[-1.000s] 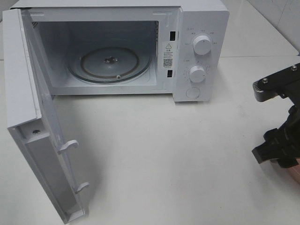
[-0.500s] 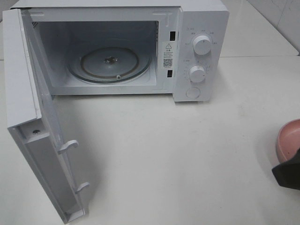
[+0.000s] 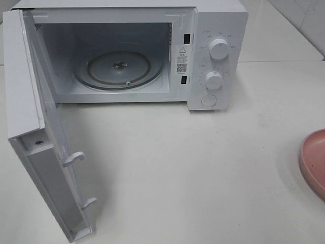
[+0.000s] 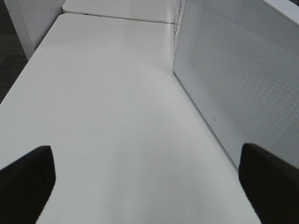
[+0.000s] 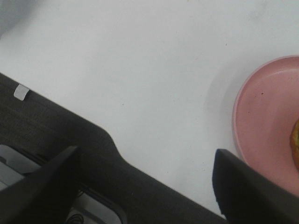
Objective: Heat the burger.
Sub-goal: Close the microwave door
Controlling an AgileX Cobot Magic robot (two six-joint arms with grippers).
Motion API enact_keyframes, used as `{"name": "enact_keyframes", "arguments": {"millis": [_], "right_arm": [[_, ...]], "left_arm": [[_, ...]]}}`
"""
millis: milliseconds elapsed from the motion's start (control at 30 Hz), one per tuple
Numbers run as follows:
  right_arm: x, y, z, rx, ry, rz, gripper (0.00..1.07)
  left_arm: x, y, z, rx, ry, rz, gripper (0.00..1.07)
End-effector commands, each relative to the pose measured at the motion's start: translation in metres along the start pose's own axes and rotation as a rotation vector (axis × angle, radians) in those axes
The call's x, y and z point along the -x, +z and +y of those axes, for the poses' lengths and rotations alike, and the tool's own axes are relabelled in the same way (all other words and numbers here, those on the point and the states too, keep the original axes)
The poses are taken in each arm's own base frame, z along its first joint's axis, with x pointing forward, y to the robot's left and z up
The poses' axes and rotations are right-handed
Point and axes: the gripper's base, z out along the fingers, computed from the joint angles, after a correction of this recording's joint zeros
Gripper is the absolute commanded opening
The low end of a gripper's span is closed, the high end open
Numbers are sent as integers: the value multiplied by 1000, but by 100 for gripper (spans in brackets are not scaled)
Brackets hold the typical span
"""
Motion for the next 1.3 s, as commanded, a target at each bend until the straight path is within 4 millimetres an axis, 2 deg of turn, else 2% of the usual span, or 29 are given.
{"name": "enact_keyframes", "arguments": {"millis": [33,133,200,467,767,1000,1300], "right_arm": [[-13,-14,-4,-37,13,-75,76],[-19,-18,-5,-56,43,-110,76],[-31,-19,-6,-91,75,-152,76],[-46,-28,-5,-180,157,-297,76],[-51,-25,-3,-215,190,-389,76],[-61,-32,0,-260,204,-471,76],[-61,-32,0,-267,209,-469,76]], "left_arm": [[-1,-2,0,0,-2,-23,100],[-1,-2,0,0,-2,-23,100],[-1,-2,0,0,-2,-23,100],[-1,-2,0,0,-2,-23,100],[-1,-2,0,0,-2,-23,100],[-1,-2,0,0,-2,-23,100],[0,-2,0,1,-1,-21,100]]}}
